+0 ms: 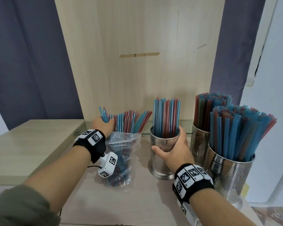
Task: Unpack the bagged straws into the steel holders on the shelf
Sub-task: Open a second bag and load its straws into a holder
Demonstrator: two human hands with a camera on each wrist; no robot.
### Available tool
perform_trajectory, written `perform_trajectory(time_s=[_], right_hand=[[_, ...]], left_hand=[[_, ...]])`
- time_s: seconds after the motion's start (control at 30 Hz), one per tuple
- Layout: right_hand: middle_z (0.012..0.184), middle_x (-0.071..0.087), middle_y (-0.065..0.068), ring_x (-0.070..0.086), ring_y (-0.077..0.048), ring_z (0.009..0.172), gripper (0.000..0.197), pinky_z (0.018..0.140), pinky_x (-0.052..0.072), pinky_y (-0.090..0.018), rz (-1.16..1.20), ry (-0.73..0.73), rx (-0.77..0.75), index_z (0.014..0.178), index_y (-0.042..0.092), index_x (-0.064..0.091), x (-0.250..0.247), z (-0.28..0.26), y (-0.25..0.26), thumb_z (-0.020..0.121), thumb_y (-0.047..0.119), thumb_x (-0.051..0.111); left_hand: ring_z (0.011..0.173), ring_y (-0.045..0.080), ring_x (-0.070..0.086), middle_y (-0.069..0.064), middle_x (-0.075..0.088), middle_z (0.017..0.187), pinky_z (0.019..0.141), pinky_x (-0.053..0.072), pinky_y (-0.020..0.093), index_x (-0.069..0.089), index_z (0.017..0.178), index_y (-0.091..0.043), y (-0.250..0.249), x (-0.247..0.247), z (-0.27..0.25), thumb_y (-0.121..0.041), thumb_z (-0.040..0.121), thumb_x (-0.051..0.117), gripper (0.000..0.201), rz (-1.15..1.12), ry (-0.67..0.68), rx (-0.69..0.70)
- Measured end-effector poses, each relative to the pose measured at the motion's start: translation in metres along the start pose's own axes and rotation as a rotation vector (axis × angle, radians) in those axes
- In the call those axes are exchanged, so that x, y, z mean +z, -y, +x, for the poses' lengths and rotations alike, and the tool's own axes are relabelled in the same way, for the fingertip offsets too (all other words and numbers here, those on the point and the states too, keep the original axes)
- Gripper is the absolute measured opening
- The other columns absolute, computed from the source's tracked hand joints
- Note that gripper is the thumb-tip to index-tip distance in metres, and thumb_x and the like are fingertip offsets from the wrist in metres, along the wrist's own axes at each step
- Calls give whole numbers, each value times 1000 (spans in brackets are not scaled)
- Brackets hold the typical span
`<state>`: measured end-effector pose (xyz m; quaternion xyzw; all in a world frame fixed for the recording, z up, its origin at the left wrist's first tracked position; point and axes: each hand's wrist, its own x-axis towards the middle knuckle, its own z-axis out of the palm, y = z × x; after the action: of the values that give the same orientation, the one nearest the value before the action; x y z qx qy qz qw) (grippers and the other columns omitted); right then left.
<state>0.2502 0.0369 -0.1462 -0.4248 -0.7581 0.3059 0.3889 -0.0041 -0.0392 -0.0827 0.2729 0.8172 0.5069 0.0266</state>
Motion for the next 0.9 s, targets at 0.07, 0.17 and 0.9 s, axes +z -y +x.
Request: perform_trajectory(time_s=[0.07, 0.17, 0.9], right_hand=[[146, 45, 1, 50, -22, 128, 119, 102, 44, -35, -3, 3, 8, 150, 33, 8, -1, -1, 1, 62, 56, 85], [146, 45, 0, 50, -23, 129, 119, 103, 44, -36, -2, 11, 15, 150, 34, 8, -1, -1, 1, 62, 56, 85], [146, 44, 1, 50, -23, 129, 121, 104, 46, -40, 18, 23, 8, 150, 33, 6, -1, 0, -1, 61, 57, 84]], left_hand=[[81, 28, 56, 3, 55, 74, 72, 41, 30, 56, 93, -11, -3, -2, 0, -25, 95, 59, 14, -23, 10, -11], [80, 28, 55, 10, 59, 89, 72, 41, 31, 58, 101, -9, -9, -4, 1, -25, 95, 58, 17, -53, 16, -38], [54, 9, 55, -1, 59, 71, 59, 50, 24, 51, 103, -8, -109, -65, 30, -21, 100, 44, 15, -566, -182, 377]])
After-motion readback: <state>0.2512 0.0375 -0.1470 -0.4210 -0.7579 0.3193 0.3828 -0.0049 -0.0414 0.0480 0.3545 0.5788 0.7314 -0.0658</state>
